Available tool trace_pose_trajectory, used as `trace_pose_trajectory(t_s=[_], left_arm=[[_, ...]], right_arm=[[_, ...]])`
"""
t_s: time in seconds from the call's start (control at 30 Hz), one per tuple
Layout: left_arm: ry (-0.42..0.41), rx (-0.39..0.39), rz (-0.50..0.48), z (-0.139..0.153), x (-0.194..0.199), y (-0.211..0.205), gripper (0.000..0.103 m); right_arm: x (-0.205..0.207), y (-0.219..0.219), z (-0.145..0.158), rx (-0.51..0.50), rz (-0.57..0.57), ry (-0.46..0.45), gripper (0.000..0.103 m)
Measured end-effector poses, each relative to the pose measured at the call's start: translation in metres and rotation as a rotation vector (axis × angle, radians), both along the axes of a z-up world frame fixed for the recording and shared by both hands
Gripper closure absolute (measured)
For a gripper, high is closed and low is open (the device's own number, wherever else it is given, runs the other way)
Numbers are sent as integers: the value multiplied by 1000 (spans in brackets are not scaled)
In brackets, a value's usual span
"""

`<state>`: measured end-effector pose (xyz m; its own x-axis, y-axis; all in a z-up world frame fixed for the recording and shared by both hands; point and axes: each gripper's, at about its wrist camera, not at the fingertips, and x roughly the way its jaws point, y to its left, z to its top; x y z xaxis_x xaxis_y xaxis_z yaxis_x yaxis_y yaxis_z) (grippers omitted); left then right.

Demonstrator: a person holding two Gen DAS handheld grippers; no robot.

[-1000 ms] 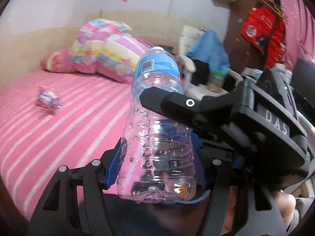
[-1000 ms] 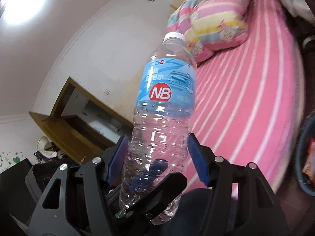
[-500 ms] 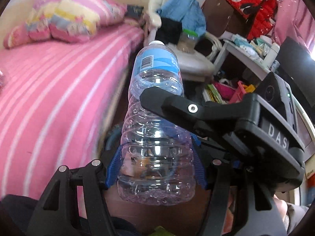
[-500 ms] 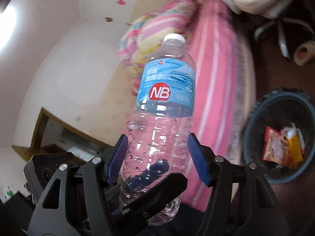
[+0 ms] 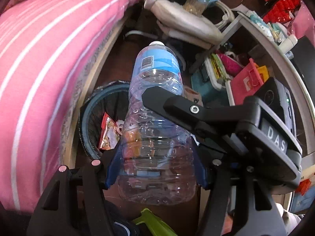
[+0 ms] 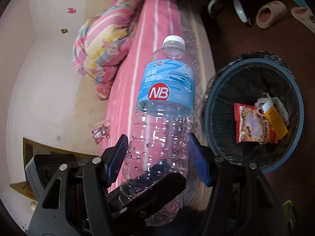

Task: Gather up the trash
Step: 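Carry the water bottle over the bin and open both tools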

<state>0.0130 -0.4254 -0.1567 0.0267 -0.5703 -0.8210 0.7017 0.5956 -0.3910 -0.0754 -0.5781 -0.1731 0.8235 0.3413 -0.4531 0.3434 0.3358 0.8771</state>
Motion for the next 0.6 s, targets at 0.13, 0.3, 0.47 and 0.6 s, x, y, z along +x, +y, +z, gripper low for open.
trace_pose_trajectory(t_s=[0.13,0.3,0.47,0.6], left_arm=[[21,68,1,-16,6,-11,33],[14,94,31,-20,11,-8,19],[37,78,81,-18,19,-2,18],[28,52,113,-11,23,4,18]], right_arm=[[0,-6,-15,24,-23,35,40],[-5,-16,-23,-25,-99,166,14],[-7,-24,-30,-11,-117,184,13],[-6,-21,-24,-22,-110,170,13]])
